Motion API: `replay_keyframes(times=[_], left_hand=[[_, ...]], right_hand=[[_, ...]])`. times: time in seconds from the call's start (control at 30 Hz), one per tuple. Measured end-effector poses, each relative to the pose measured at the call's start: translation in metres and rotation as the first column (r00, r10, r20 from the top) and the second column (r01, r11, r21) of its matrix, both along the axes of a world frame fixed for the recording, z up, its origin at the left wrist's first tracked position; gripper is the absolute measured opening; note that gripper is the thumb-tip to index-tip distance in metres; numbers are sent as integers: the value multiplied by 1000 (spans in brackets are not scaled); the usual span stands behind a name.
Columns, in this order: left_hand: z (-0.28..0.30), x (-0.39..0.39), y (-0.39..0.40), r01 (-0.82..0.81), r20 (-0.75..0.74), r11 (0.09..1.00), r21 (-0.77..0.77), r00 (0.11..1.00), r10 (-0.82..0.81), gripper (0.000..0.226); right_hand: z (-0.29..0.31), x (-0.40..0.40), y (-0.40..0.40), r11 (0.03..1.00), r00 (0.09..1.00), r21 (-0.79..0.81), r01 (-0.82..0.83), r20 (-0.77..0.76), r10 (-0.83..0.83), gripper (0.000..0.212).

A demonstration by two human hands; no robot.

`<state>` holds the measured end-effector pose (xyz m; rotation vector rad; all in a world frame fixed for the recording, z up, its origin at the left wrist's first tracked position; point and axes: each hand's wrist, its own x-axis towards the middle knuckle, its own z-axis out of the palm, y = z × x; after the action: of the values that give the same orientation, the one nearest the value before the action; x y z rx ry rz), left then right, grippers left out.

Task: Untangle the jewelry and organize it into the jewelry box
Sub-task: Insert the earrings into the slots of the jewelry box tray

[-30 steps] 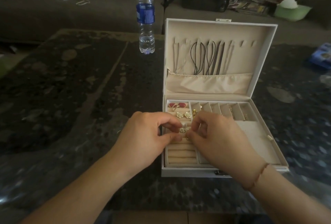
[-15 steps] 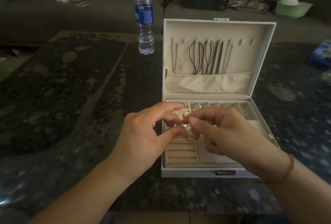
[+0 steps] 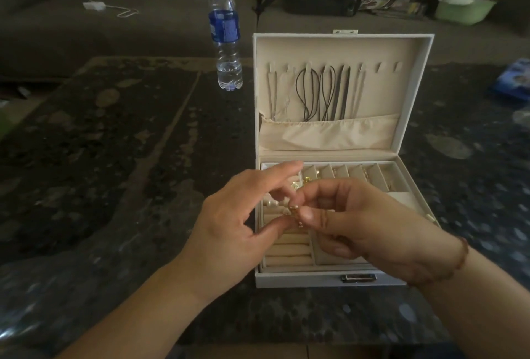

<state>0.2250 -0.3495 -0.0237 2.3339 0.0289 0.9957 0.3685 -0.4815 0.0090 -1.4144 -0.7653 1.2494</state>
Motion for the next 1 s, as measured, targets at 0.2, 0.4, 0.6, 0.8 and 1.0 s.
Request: replay_keyframes(times=[0.2, 0.4, 0.6, 0.8, 1.0], left_hand=[[11, -1, -6, -187, -182, 875, -446, 976, 116, 11], [22, -3, -9, -140, -264, 699, -702, 962, -72, 18], [22, -2, -8, -153, -249, 605, -782, 966, -77, 12], [24, 0, -10, -195, -270, 597, -778, 962, -37, 17], [22, 2, -4, -264, -340, 686, -678, 940, 26, 20]], right_hand=[[-4, -12, 2, 943, 688, 247, 224, 645, -332, 18], [-11, -17, 3, 877, 522, 454, 155, 717, -463, 21], [-15, -17, 5, 868, 394, 488, 89, 783, -481, 22], [-21, -16, 6, 892, 301, 450, 38, 846, -440, 25], [-13, 5, -1, 944, 191, 321, -76, 934, -302, 34]])
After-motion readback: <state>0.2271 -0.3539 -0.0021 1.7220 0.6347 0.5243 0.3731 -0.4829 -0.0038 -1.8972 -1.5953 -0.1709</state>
